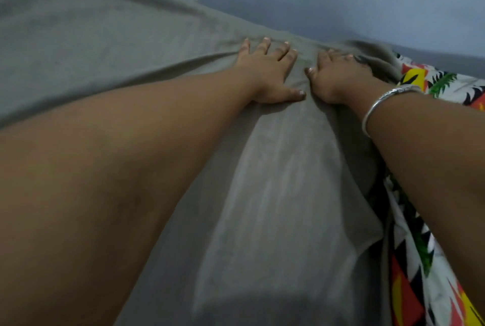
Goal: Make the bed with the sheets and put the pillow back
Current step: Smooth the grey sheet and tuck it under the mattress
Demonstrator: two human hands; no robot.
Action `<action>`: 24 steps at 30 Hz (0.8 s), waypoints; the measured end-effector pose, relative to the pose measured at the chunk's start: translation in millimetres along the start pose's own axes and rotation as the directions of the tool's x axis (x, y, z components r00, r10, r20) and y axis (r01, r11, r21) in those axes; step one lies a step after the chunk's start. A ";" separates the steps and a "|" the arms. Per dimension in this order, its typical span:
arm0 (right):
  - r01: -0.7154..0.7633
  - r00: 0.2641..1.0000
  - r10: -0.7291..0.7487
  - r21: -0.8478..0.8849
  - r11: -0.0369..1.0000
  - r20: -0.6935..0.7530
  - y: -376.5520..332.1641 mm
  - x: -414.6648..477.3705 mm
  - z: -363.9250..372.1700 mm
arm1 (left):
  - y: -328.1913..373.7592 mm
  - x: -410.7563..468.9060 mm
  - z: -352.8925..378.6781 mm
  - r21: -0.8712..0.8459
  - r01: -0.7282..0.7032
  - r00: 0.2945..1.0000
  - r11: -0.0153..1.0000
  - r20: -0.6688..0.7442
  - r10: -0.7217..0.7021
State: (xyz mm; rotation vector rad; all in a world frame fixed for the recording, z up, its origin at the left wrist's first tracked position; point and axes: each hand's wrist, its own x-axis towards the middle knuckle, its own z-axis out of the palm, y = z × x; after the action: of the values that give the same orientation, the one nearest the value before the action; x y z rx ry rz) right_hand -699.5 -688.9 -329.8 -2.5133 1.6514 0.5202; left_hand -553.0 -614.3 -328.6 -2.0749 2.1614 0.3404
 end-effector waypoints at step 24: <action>-0.007 0.941 0.153 0.438 0.899 -0.301 -28.0 17.8 -30.4 | -58.8 13.6 -30.4 -0.527 0.238 0.903 0.816 -0.189 -0.386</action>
State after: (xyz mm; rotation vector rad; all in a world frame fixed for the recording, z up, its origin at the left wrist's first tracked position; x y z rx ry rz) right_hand -660.8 -700.8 -310.2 -2.2860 1.7406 -0.2639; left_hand -493.1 -636.9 -307.0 -2.8863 1.9553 0.6428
